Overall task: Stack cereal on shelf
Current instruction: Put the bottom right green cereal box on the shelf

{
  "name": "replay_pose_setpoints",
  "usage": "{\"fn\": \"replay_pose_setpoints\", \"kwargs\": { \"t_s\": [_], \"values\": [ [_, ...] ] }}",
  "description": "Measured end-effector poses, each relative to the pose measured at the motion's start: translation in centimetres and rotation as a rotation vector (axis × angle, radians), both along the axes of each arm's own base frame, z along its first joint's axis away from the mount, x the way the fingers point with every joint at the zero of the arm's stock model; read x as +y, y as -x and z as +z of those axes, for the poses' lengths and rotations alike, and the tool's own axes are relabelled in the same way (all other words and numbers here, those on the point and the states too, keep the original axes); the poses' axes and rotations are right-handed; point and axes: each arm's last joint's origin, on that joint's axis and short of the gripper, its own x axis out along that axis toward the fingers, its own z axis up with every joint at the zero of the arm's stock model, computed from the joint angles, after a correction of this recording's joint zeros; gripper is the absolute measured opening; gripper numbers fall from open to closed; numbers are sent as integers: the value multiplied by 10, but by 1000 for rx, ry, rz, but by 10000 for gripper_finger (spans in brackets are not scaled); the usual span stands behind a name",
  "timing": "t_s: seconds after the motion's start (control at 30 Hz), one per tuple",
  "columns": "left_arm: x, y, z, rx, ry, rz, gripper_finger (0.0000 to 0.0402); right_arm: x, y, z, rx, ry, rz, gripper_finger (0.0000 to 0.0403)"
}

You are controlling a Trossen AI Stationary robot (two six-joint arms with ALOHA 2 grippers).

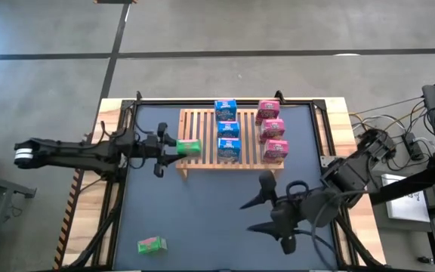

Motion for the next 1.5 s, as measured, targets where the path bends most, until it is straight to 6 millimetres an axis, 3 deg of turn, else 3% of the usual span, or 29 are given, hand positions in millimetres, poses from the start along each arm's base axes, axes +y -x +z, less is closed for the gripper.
{"fn": "replay_pose_setpoints", "kwargs": {
  "t_s": [0.37, 0.6, 0.83, 1.03, 1.5],
  "values": [
    [12, -6, -1, -24, -7, 12, 162, -36, 48, -34, -244, -152, 10, 242],
    [42, -4, 7, -30, -19, 40, 162, -52, 70, -53, -319, -193, 16, 242],
    [83, -6, 11, 8, 4, 33, 162, -59, 80, -68, -347, -206, 47, 242],
    [112, -14, 3, 58, 32, 2, 162, -61, 83, -76, -345, -208, 46, 242],
    [148, -13, -30, 39, 84, 19, 162, -60, 82, -79, -329, -230, 40, 242]
  ]
}}
